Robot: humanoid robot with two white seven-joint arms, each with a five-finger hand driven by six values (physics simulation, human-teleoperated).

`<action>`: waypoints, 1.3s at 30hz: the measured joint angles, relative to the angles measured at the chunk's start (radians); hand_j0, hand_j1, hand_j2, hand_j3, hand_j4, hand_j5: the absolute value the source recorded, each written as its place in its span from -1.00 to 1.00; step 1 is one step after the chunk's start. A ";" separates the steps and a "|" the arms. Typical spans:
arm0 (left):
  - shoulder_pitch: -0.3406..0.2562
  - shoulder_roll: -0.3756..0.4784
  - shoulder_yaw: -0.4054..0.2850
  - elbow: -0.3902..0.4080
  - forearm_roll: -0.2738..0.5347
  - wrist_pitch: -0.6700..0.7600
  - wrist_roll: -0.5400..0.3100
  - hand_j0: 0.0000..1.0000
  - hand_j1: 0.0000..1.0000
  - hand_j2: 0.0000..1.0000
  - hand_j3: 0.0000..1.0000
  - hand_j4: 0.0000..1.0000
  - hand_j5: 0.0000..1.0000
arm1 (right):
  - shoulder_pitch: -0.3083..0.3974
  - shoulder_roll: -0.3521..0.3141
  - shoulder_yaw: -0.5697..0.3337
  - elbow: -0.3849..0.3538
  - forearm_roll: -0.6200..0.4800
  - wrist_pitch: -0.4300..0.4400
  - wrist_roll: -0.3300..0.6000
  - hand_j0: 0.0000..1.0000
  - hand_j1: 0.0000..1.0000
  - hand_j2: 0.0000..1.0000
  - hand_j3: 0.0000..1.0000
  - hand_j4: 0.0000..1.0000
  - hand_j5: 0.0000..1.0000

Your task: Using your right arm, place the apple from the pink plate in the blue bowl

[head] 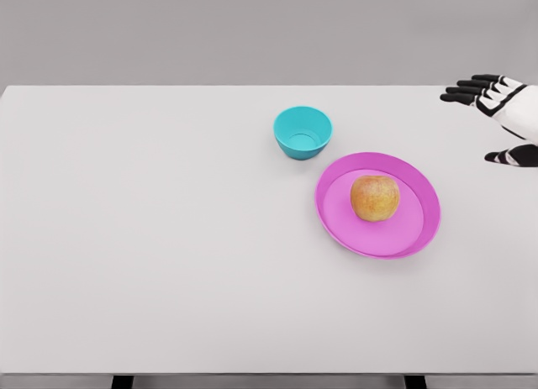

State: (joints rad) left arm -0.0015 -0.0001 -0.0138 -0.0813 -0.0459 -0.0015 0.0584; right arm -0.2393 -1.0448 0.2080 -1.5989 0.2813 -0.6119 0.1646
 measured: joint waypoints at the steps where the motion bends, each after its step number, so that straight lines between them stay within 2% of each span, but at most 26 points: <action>1: 0.000 0.000 0.000 0.000 0.000 0.000 0.000 1.00 1.00 1.00 1.00 1.00 1.00 | -0.003 0.000 0.001 -0.001 0.000 0.000 0.000 1.00 1.00 1.00 1.00 1.00 1.00; 6: 0.000 0.000 0.000 0.000 0.000 0.000 0.000 1.00 1.00 1.00 1.00 1.00 1.00 | 0.002 0.001 0.012 0.001 -0.004 0.000 0.006 1.00 1.00 1.00 1.00 1.00 1.00; 9: 0.000 0.000 0.000 0.000 0.000 0.000 0.000 1.00 1.00 1.00 1.00 1.00 1.00 | -0.041 0.002 0.027 -0.043 0.000 0.000 0.180 1.00 1.00 1.00 1.00 1.00 1.00; 11: 0.000 0.000 0.000 0.000 0.000 0.000 0.000 1.00 1.00 1.00 1.00 1.00 1.00 | -0.089 0.005 0.031 -0.064 0.000 0.000 0.308 1.00 1.00 1.00 1.00 1.00 1.00; 13: 0.000 0.000 0.000 0.000 0.000 0.000 0.000 1.00 1.00 1.00 1.00 1.00 1.00 | -0.133 0.018 0.039 -0.075 -0.002 -0.001 0.376 1.00 1.00 1.00 1.00 1.00 1.00; 14: 0.000 0.000 0.000 0.000 0.000 0.000 0.000 1.00 1.00 1.00 1.00 1.00 1.00 | -0.192 0.028 0.055 -0.079 -0.003 0.000 0.396 1.00 1.00 1.00 1.00 1.00 1.00; 15: 0.000 0.000 0.000 0.000 0.000 0.000 0.000 1.00 1.00 1.00 1.00 1.00 1.00 | -0.272 0.042 0.093 -0.081 -0.004 0.000 0.410 1.00 1.00 1.00 1.00 1.00 1.00; 16: 0.000 0.000 0.000 0.000 0.000 0.000 0.000 1.00 1.00 1.00 1.00 1.00 1.00 | -0.314 0.059 0.137 -0.080 -0.006 0.001 0.420 1.00 1.00 1.00 1.00 1.00 1.00; 17: 0.000 0.000 0.000 0.000 0.000 0.000 0.000 1.00 1.00 1.00 1.00 1.00 1.00 | -0.347 0.073 0.185 -0.077 -0.006 0.000 0.428 1.00 1.00 1.00 1.00 1.00 1.00; 19: 0.000 0.000 0.000 0.000 0.000 0.000 0.000 1.00 1.00 1.00 1.00 1.00 1.00 | -0.367 0.102 0.270 -0.071 -0.004 -0.001 0.437 1.00 1.00 1.00 1.00 1.00 1.00; 21: 0.000 0.000 0.000 0.000 0.000 0.000 0.000 1.00 1.00 1.00 1.00 1.00 1.00 | -0.371 0.123 0.332 -0.070 -0.002 -0.002 0.442 1.00 1.00 1.00 1.00 1.00 1.00; 24: 0.000 0.000 0.000 0.000 0.000 0.000 0.000 1.00 1.00 1.00 1.00 1.00 1.00 | -0.371 0.136 0.375 -0.068 0.001 -0.002 0.445 1.00 1.00 1.00 1.00 1.00 1.00; 32: 0.000 0.000 0.000 0.000 0.000 0.000 0.000 1.00 1.00 1.00 1.00 1.00 1.00 | -0.371 0.143 0.420 -0.036 0.007 -0.002 0.447 1.00 1.00 1.00 1.00 1.00 1.00; 39: 0.000 0.000 0.000 0.000 0.000 0.000 0.000 1.00 1.00 1.00 1.00 1.00 1.00 | -0.374 0.165 0.450 0.020 0.012 -0.002 0.447 1.00 1.00 1.00 1.00 1.00 1.00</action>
State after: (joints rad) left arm -0.0015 0.0000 -0.0138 -0.0813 -0.0459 -0.0015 0.0584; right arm -0.6136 -0.8799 0.6575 -1.5786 0.2928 -0.6136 0.6113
